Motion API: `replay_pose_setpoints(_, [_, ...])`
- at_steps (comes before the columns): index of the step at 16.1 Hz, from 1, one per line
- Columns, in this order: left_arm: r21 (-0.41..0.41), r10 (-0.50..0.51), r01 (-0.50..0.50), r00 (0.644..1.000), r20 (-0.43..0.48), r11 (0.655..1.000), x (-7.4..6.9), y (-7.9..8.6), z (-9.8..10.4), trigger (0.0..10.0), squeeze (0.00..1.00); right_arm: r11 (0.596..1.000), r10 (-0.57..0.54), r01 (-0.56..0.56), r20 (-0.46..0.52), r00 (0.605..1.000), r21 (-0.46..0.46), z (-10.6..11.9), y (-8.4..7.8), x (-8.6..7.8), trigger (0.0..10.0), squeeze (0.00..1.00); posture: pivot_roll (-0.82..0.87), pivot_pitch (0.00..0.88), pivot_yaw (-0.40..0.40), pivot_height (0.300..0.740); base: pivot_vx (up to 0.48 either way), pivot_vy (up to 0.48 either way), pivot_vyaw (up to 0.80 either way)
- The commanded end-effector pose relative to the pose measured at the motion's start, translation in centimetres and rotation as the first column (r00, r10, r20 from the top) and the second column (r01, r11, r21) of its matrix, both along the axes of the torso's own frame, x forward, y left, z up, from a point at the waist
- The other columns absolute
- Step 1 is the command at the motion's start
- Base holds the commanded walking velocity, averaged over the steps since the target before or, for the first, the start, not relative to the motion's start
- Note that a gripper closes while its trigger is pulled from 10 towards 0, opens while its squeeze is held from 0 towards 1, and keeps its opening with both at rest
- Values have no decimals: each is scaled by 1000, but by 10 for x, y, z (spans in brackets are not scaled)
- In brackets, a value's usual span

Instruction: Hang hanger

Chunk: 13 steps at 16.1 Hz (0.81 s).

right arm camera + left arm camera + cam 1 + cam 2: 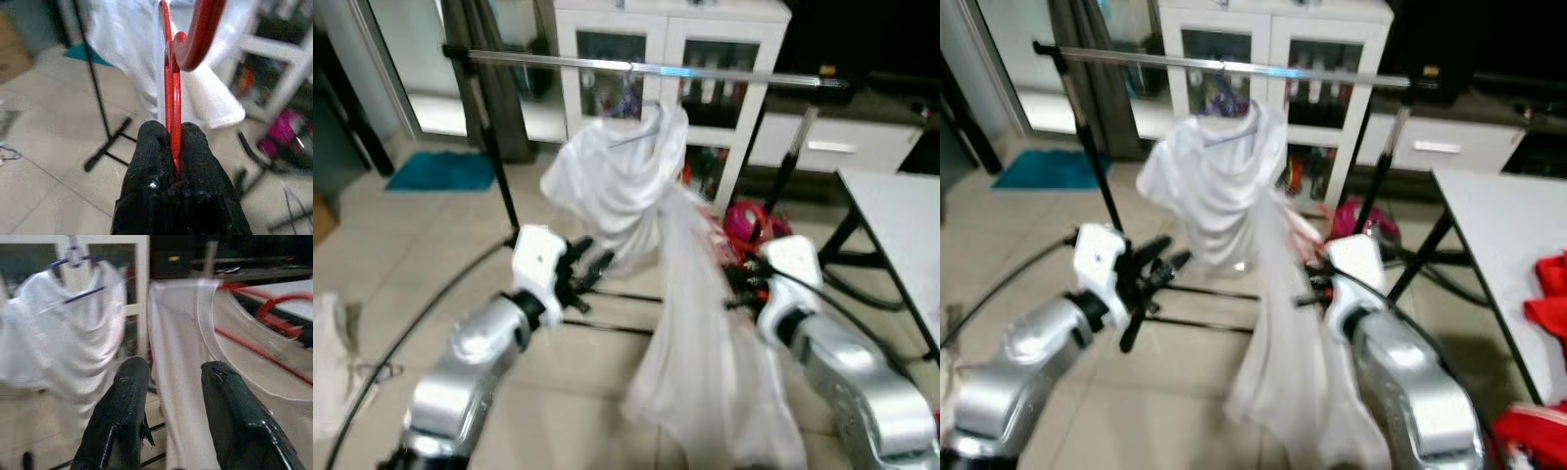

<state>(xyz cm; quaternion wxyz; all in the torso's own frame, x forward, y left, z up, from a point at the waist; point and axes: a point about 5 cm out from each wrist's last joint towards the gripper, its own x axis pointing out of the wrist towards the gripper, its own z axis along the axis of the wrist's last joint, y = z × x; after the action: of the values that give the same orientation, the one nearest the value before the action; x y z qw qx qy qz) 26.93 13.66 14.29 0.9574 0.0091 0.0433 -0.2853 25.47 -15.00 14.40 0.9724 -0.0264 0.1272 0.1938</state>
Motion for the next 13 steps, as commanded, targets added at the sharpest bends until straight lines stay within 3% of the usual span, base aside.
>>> replay_pose_setpoints(1, [-23,21,-22,999,-27,999,6,0,-1,10000,0,999,28,-29,76,997,13,15,2,2,10000,0,66,0,-8,740,0,0,0])
replay_pose_setpoints(2, [-70,21,-24,999,-34,997,15,3,2,10000,1000,998,61,-64,93,994,26,22,6,5,10000,0,66,0,-9,740,0,0,0])
replay_pose_setpoints(3, [-73,-54,54,999,-1,996,21,0,8,10000,1000,993,114,-118,110,987,31,30,11,6,10000,0,64,0,-11,740,0,0,0])
replay_pose_setpoints(6, [-108,-123,127,992,40,986,33,-3,19,10000,1000,978,201,-207,145,969,26,43,19,5,10000,0,64,0,-13,740,0,0,0])
replay_pose_setpoints(7, [-124,-151,158,987,60,980,37,-6,23,10000,1000,974,218,-225,152,964,26,47,20,5,7725,0,62,0,-12,740,0,0,0])
replay_pose_setpoints(8, [-127,-166,173,984,67,977,40,-7,25,10000,1000,972,226,-233,155,962,26,49,22,5,6549,0,61,0,-11,740,0,0,0])
replay_pose_setpoints(9, [-118,-189,200,978,91,973,46,-11,30,10000,1000,967,248,-255,167,954,21,53,24,4,0,0,58,0,-6,740,0,0,0])
replay_pose_setpoints(10, [-104,-196,207,975,106,973,50,-12,33,10000,1000,964,261,-267,180,949,13,55,26,4,0,0,58,0,-4,740,0,0,0])
replay_pose_setpoints(11, [-71,-168,178,977,129,981,58,-11,37,10000,439,961,271,-278,192,943,9,57,27,3,0,0,53,0,9,740,0,0,0])
replay_pose_setpoints(12, [-44,-145,155,973,179,987,65,-10,43,10000,0,959,276,-284,201,940,10,60,29,2,0,0,51,0,14,740,0,0,0])
replay_pose_setpoints(13, [-46,-147,159,970,193,986,66,-11,46,10000,0,959,275,-283,202,940,12,60,29,1,0,0,51,0,17,740,0,0,0])
